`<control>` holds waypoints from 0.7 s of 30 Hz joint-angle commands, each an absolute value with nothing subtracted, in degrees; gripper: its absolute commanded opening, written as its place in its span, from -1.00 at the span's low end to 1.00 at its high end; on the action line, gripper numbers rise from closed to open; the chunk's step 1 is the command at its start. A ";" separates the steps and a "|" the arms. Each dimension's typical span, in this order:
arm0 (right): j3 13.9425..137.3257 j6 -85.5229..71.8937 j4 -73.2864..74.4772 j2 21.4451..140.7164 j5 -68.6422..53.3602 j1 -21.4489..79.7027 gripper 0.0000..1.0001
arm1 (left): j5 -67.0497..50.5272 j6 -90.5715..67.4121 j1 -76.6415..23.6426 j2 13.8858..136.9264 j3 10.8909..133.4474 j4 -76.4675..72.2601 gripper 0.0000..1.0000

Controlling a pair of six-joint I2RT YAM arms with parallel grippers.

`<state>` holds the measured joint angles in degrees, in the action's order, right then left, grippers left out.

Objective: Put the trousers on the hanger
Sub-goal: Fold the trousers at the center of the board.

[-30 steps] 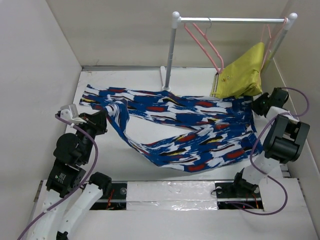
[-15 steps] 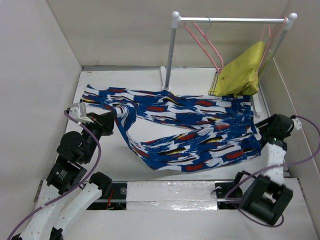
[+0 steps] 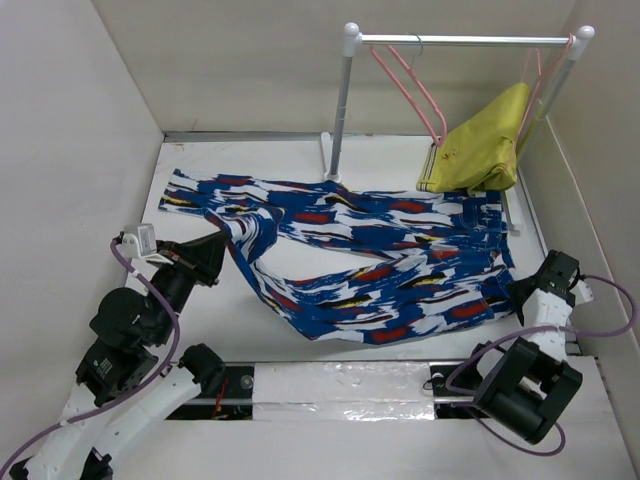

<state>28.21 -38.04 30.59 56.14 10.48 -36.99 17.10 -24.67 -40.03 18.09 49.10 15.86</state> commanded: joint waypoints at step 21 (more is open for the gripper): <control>37.45 -49.05 32.52 71.82 21.26 -29.98 -0.92 | 24.25 -23.73 -42.36 15.64 50.10 13.53 -1.00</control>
